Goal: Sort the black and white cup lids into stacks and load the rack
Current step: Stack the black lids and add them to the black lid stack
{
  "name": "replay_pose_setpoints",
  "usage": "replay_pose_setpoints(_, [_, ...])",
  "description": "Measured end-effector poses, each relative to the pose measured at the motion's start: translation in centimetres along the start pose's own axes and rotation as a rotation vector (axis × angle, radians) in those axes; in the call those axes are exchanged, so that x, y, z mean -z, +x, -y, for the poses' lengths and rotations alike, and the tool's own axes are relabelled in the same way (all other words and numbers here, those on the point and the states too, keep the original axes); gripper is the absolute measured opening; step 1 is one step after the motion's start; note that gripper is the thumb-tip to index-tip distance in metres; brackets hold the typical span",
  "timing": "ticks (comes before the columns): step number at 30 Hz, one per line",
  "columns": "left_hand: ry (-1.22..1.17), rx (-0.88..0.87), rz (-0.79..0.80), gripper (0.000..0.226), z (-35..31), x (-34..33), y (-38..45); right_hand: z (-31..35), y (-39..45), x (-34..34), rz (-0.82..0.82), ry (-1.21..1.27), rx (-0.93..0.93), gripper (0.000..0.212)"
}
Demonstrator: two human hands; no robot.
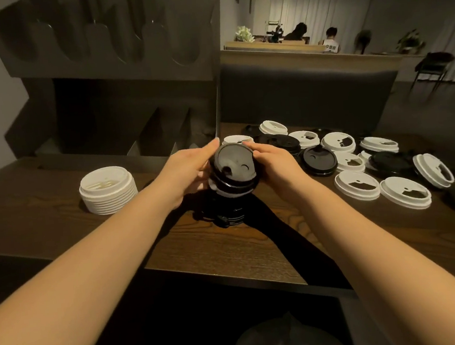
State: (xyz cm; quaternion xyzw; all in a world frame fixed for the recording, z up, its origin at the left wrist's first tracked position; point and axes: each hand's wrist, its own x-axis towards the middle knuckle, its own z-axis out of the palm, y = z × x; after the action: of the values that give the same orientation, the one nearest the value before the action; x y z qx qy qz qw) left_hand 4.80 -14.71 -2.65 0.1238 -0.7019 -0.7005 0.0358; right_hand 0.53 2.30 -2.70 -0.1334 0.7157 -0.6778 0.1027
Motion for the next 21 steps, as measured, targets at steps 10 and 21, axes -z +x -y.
replay_pose_setpoints(10, [-0.152,0.021,-0.043,0.034,0.4,-0.8,0.1,-1.7,-1.0,-0.5,0.027,0.042,0.053,0.041])
replay_pose_setpoints(21, [0.605,-0.118,-0.15,0.05,2.1,-0.9,1.3,-4.5,-0.5,-1.7,-0.067,-0.121,0.054,0.044])
